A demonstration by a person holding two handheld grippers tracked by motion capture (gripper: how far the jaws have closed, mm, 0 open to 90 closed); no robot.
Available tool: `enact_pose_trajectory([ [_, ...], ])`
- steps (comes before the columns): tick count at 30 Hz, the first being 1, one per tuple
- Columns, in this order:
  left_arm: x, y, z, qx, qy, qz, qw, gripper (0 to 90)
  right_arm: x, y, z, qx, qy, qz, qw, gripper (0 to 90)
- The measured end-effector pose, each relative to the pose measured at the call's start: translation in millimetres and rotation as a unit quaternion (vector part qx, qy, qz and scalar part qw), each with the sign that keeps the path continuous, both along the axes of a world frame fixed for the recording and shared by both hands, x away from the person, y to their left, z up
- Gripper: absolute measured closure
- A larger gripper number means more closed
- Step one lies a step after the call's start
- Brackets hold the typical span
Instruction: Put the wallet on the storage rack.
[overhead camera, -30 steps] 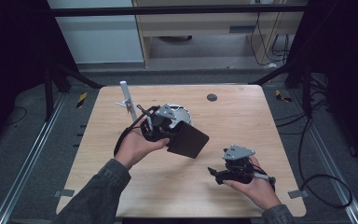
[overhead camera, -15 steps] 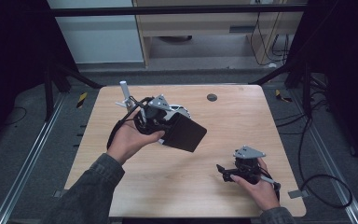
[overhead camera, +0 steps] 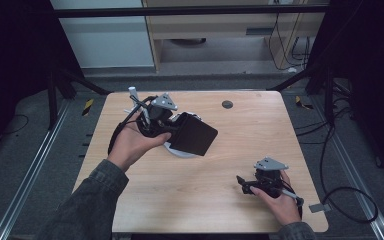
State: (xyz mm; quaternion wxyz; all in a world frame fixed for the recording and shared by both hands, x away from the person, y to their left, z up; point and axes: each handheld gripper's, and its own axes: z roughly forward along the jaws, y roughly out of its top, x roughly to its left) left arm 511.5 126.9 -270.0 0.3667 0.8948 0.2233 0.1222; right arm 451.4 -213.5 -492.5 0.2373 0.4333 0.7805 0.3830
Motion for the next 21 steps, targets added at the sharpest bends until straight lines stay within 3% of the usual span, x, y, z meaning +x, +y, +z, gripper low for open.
enact_pose_trajectory([
  [6, 4.7, 8.9, 12.1, 0.008, -0.001, 0.015, 0.9999, 80.3, 1.8, -5.5, -1.4, -0.008, 0.003, -0.018, 0.9998, 5.4],
  [13, 13.2, 20.5, 21.7, 0.018, -0.009, 0.034, 0.9992, 80.3, 2.2, -4.1, -2.8, -0.019, 0.009, -0.018, 0.9996, 5.3],
  [21, 29.9, 22.7, 8.8, 0.042, -0.011, 0.045, 0.9981, 80.3, 2.4, -5.1, -4.2, -0.020, 0.017, -0.023, 0.9994, 5.4],
])
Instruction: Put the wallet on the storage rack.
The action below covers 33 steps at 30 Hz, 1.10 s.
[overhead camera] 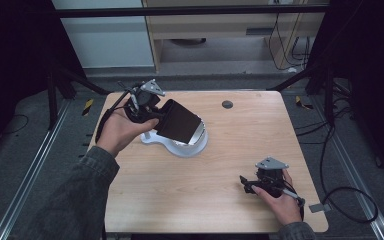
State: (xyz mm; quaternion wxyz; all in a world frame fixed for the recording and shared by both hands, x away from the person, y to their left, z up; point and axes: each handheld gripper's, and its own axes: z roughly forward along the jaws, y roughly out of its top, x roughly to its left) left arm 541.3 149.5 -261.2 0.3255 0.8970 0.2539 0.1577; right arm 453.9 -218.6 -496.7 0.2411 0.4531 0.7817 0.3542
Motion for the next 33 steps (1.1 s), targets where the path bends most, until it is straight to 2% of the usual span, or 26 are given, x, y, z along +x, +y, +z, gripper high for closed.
enact_pose_trajectory([
  [5, 15.5, -1.6, -14.6, 0.001, 0.014, 0.008, 0.9999, 80.3, -0.5, 0.3, 0.1, -0.001, 0.001, 0.003, 1.0000, 5.4],
  [11, 24.8, -7.9, -27.3, 0.004, 0.023, 0.009, 0.9997, 80.3, -0.4, 0.7, -0.4, 0.000, 0.003, 0.005, 1.0000, 5.4],
  [16, 30.1, -10.2, -35.5, 0.006, 0.028, 0.014, 0.9995, 80.2, -0.6, 1.1, -0.5, -0.001, 0.002, 0.008, 1.0000, 5.4],
  [20, 34.1, -8.9, -39.5, -0.006, 0.037, 0.015, 0.9992, 80.2, -0.8, 1.3, -0.8, -0.001, 0.005, 0.007, 1.0000, 5.3],
  [24, 37.0, -11.2, -43.6, -0.001, 0.041, 0.014, 0.9990, 80.2, -1.1, 2.3, -1.0, 0.000, 0.008, 0.008, 0.9999, 5.4],
  [30, 41.8, -13.4, -53.7, -0.006, 0.051, 0.016, 0.9985, 80.1, -0.7, 2.3, -1.7, -0.003, 0.007, 0.009, 0.9999, 5.4],
  [33, 44.4, -13.5, -58.0, -0.015, 0.059, 0.018, 0.9980, 80.1, -0.7, 2.1, -2.0, -0.004, 0.008, 0.009, 0.9999, 5.4],
])
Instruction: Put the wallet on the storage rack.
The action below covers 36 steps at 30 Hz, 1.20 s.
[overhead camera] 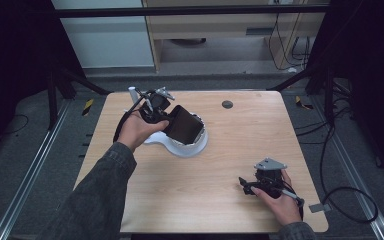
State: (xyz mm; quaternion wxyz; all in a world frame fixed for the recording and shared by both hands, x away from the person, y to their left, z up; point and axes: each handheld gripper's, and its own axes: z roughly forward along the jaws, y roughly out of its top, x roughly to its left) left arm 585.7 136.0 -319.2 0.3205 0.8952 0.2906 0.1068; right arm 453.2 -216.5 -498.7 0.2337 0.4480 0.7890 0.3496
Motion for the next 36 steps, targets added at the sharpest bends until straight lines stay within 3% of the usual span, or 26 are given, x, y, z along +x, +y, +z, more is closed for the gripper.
enact_pose_trajectory([
  [5, 3.1, 1.8, -4.6, -0.010, 0.007, 0.003, 0.9999, 80.1, -0.1, 0.3, -0.3, 0.000, -0.001, 0.002, 1.0000, 5.4],
  [11, 7.0, 5.2, -6.2, -0.006, 0.004, 0.014, 0.9999, 79.5, -0.2, 1.1, -0.6, 0.001, 0.003, 0.000, 1.0000, 5.4],
  [17, 11.6, 9.4, -8.5, -0.006, -0.006, 0.035, 0.9994, 76.3, -0.6, 1.6, -0.7, 0.002, 0.006, 0.000, 1.0000, 5.4],
  [23, 12.6, 13.9, -8.5, -0.002, -0.016, 0.049, 0.9987, 67.2, -0.4, 1.9, -1.5, -0.002, 0.005, 0.004, 1.0000, 5.4],
  [27, 11.7, 18.0, -9.6, -0.015, -0.026, 0.055, 0.9980, 61.6, -0.3, 1.9, -1.8, -0.004, 0.006, 0.004, 1.0000, 5.5],
  [33, 7.8, 24.1, -8.9, -0.026, -0.039, 0.065, 0.9968, 64.7, -0.4, 2.8, -2.8, -0.007, 0.008, 0.006, 0.9999, 5.5],
  [34, 7.2, 24.2, -8.2, -0.029, -0.042, 0.076, 0.9958, 65.7, -0.4, 2.9, -2.9, -0.007, 0.008, 0.006, 0.9999, 5.5],
  [36, 6.7, 24.1, -7.4, -0.021, -0.053, 0.079, 0.9952, 67.6, -0.3, 3.3, -3.2, -0.007, 0.008, 0.006, 0.9999, 5.5],
])
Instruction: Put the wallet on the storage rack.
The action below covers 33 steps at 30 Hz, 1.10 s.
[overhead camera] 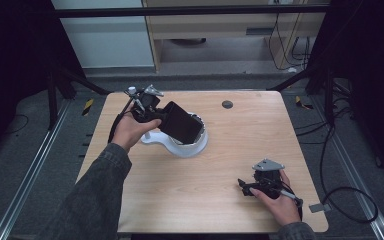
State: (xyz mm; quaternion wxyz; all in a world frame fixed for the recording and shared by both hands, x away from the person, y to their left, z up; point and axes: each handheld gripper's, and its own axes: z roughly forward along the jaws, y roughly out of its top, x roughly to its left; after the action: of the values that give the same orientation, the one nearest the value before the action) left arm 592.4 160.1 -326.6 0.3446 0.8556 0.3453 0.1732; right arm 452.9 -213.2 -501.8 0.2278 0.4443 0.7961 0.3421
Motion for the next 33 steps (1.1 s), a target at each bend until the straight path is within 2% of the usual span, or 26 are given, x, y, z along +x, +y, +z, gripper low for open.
enact_pose_trajectory([
  [6, 1.5, -3.7, -0.7, 0.008, -0.023, 0.008, 0.9997, 63.9, 0.0, 0.2, -0.5, -0.001, 0.002, 0.002, 1.0000, 5.6],
  [10, 1.4, -3.4, -0.3, 0.008, -0.030, 0.011, 0.9995, 60.8, -0.2, 0.4, -0.9, 0.001, 0.006, 0.002, 1.0000, 5.7],
  [13, 1.5, -0.4, 0.7, 0.003, -0.034, 0.013, 0.9993, 54.8, -0.2, 0.8, -1.5, -0.001, 0.008, 0.004, 1.0000, 5.7],
  [23, -3.4, 8.0, 9.9, -0.013, -0.045, 0.014, 0.9988, 54.8, -0.2, 1.7, -2.7, -0.005, 0.009, 0.007, 0.9999, 5.8],
  [27, -5.1, 9.3, 13.5, -0.019, -0.049, 0.014, 0.9985, 57.7, -0.5, 2.8, -3.1, -0.005, 0.012, 0.007, 0.9999, 5.9],
  [28, -4.6, 8.8, 14.3, -0.017, -0.042, 0.008, 0.9989, 63.0, -0.6, 2.9, -3.1, -0.005, 0.013, 0.008, 0.9999, 5.8],
  [31, -3.0, 6.2, 15.8, -0.009, -0.040, 0.010, 0.9991, 72.0, -0.5, 3.3, -3.3, -0.005, 0.013, 0.009, 0.9999, 5.9],
  [33, -1.2, 4.6, 16.3, -0.013, -0.038, 0.011, 0.9992, 73.2, -0.6, 2.9, -3.0, -0.005, 0.012, 0.009, 0.9999, 5.9],
])
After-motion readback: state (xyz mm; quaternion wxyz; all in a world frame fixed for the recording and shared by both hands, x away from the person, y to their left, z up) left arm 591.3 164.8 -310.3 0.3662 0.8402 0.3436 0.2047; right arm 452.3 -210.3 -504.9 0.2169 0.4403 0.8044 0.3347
